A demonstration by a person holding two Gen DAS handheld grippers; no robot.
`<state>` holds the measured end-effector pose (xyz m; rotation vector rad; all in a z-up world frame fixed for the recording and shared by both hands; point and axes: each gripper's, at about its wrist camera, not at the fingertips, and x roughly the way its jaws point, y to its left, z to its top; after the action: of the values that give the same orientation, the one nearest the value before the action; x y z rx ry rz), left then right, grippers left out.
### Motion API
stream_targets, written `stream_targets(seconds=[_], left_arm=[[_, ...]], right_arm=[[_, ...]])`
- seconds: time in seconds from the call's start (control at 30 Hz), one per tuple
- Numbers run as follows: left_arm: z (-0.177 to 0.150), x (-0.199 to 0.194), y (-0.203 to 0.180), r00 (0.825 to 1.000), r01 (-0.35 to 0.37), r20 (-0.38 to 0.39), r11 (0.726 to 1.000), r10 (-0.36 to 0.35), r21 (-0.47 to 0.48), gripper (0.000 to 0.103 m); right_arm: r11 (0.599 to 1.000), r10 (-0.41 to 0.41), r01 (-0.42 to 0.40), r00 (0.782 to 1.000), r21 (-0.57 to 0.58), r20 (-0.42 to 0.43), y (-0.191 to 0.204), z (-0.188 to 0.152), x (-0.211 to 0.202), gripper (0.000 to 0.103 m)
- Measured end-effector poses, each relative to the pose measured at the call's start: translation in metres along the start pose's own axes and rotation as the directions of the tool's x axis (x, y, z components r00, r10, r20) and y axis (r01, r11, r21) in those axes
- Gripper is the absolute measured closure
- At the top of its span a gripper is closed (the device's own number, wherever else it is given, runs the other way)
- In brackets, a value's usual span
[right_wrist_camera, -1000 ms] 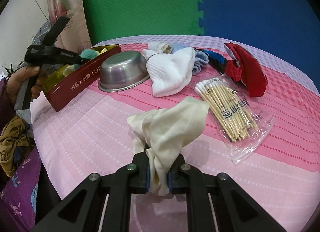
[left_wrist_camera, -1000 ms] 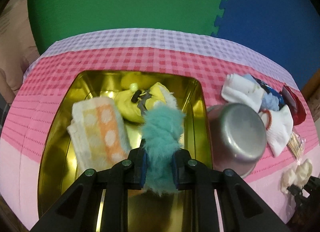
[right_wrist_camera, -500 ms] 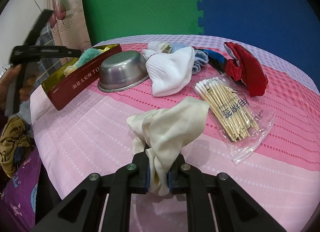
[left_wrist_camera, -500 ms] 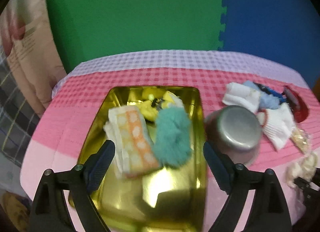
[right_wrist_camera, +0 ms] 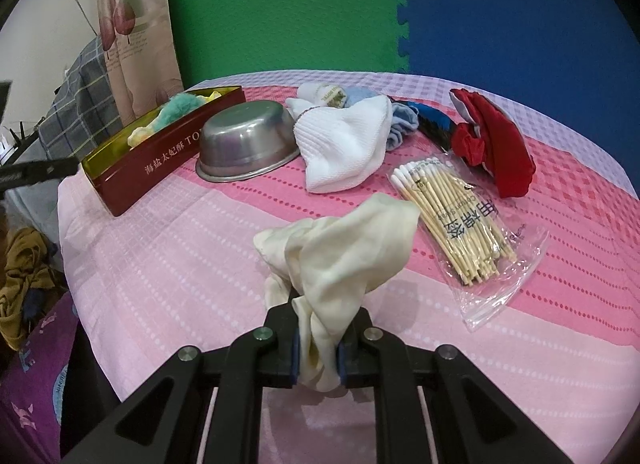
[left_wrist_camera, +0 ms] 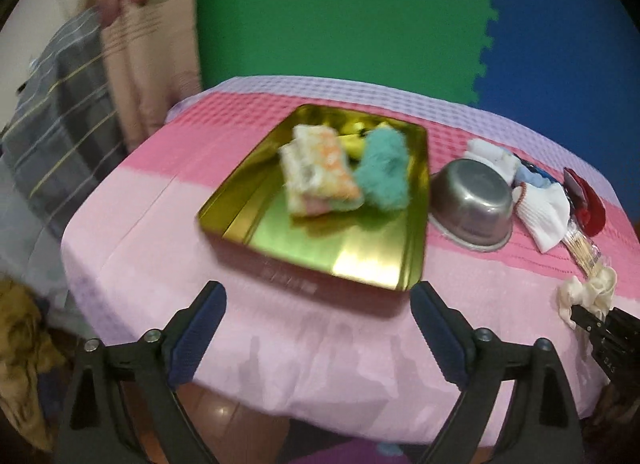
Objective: Organize soft objects
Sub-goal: 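Place the cream satin scrunchie into the tin box with the right tool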
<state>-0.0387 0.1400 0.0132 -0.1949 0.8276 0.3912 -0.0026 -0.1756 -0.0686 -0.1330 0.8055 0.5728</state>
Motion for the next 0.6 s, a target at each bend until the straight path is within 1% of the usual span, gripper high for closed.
stream_targets(seconds=[0.07, 0.13, 0.17, 0.23, 0.33, 0.47, 0.53, 0.6], left_arm=[[-0.006, -0.006, 0.006, 0.999, -0.031, 0.015, 0.999, 0.031, -0.005, 0.010], [-0.006, -0.010, 0.011, 0.996, -0.084, 0.030, 0.996, 0.084, 0.003, 0.010], [-0.006, -0.011, 0.014, 0.995, -0.096, 0.035, 0.995, 0.096, -0.002, 0.010], [-0.005, -0.012, 0.020, 0.995, -0.090, 0.037, 0.996, 0.091, -0.028, 0.009], [-0.003, -0.009, 0.026, 0.996, -0.090, 0.023, 0.995, 0.091, -0.046, 0.006], [-0.004, -0.007, 0.032, 0.993, -0.121, 0.002, 0.991, 0.122, -0.051, 0.006], [-0.003, -0.007, 0.038, 0.992, -0.124, -0.004, 0.990, 0.124, -0.070, 0.006], [-0.002, -0.009, 0.045, 0.991, -0.133, 0.001, 0.987, 0.134, -0.093, 0.006]], right_arm=[[1.000, -0.010, 0.010, 1.000, -0.013, -0.006, 0.003, 0.001, -0.001, 0.091], [1.000, -0.015, 0.014, 1.000, -0.024, -0.016, 0.006, 0.004, -0.003, 0.091], [0.999, -0.012, 0.011, 1.000, -0.032, -0.019, 0.009, 0.007, -0.004, 0.091], [0.999, 0.004, -0.004, 1.000, -0.050, -0.009, 0.017, 0.016, -0.010, 0.091], [0.997, 0.054, -0.053, 0.999, -0.061, 0.009, 0.033, 0.037, -0.017, 0.091], [0.981, 0.151, -0.146, 0.988, -0.124, 0.031, 0.074, 0.078, -0.018, 0.091], [0.969, 0.202, -0.197, 0.979, -0.151, 0.022, 0.097, 0.097, -0.013, 0.091], [0.957, 0.236, -0.234, 0.972, -0.170, -0.007, 0.117, 0.112, -0.002, 0.091]])
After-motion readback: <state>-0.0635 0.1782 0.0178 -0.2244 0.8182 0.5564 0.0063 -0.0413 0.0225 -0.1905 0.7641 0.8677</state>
